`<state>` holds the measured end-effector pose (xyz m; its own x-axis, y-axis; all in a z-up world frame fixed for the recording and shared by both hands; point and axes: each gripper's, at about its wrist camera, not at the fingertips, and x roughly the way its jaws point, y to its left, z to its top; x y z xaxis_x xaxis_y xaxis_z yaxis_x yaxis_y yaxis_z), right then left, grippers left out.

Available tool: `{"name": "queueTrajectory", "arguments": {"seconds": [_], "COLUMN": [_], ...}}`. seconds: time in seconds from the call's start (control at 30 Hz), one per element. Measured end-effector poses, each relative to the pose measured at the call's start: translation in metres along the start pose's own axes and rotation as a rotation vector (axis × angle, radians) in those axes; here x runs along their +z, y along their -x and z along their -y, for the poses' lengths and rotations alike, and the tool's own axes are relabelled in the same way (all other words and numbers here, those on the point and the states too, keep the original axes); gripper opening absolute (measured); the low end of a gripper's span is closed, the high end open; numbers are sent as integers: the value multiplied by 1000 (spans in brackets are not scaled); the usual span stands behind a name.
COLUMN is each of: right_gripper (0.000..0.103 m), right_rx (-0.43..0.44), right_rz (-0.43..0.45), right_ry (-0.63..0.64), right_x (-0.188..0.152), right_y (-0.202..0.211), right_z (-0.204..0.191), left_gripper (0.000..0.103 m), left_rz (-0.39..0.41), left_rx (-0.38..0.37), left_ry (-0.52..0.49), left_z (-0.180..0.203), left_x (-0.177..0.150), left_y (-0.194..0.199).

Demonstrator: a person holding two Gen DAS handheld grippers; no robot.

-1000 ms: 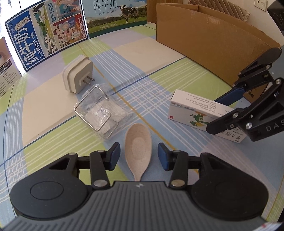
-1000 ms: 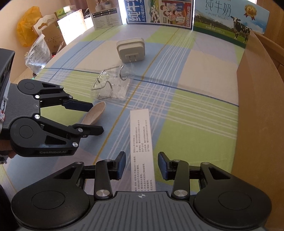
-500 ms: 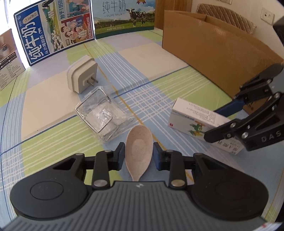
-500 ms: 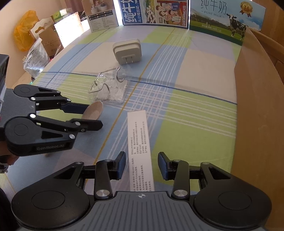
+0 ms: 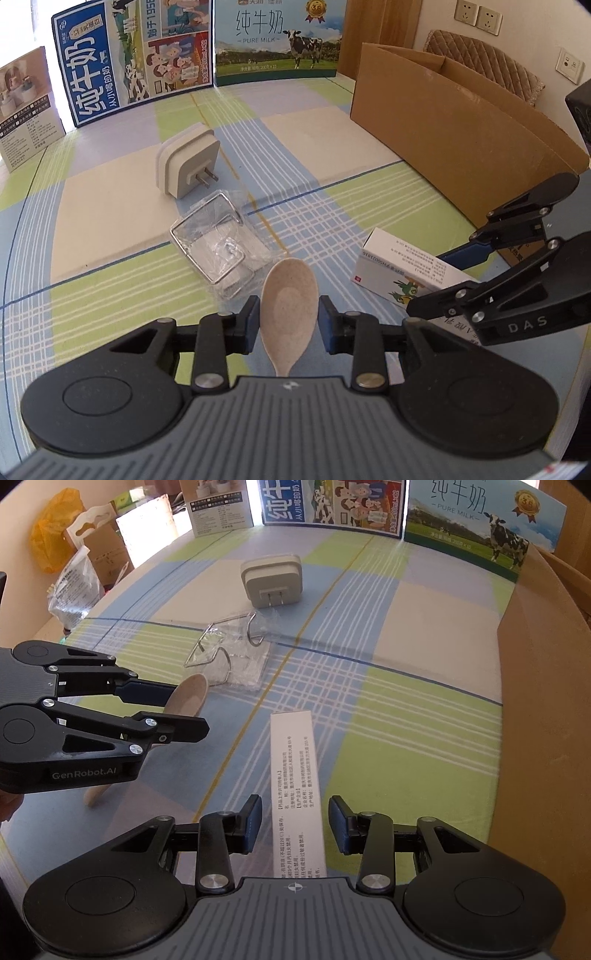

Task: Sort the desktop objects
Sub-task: 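Carry the white box and wooden spoon over the cardboard box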

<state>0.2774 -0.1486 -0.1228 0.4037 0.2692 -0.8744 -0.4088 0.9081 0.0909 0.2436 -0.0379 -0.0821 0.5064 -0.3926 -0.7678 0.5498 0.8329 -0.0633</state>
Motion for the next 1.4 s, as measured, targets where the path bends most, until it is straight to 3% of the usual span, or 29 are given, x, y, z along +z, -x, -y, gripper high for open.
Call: {"name": "queueTrajectory", "arguments": {"seconds": [0.33,0.67,1.1,1.4], "right_gripper": [37,37,37,37], "right_rx": [-12,-11,-7,-8], "right_rz": [-22,-21,-17,-26], "right_ry": [7,5,-10,-3], "right_x": [-1,0,1,0], "right_y": [-4,-4,-3,-4], "right_z": [-1,-1,1,0], "left_gripper": [28,28,29,28], "left_rz": [7,-51,-4,-14], "left_rx": [-32,21,42,40], "left_ry": [52,-55,-103,-107], "left_z": [-3,10,14,16], "left_x": [1,-8,-15,-12], "left_y": [5,-13,-14,-12]}}
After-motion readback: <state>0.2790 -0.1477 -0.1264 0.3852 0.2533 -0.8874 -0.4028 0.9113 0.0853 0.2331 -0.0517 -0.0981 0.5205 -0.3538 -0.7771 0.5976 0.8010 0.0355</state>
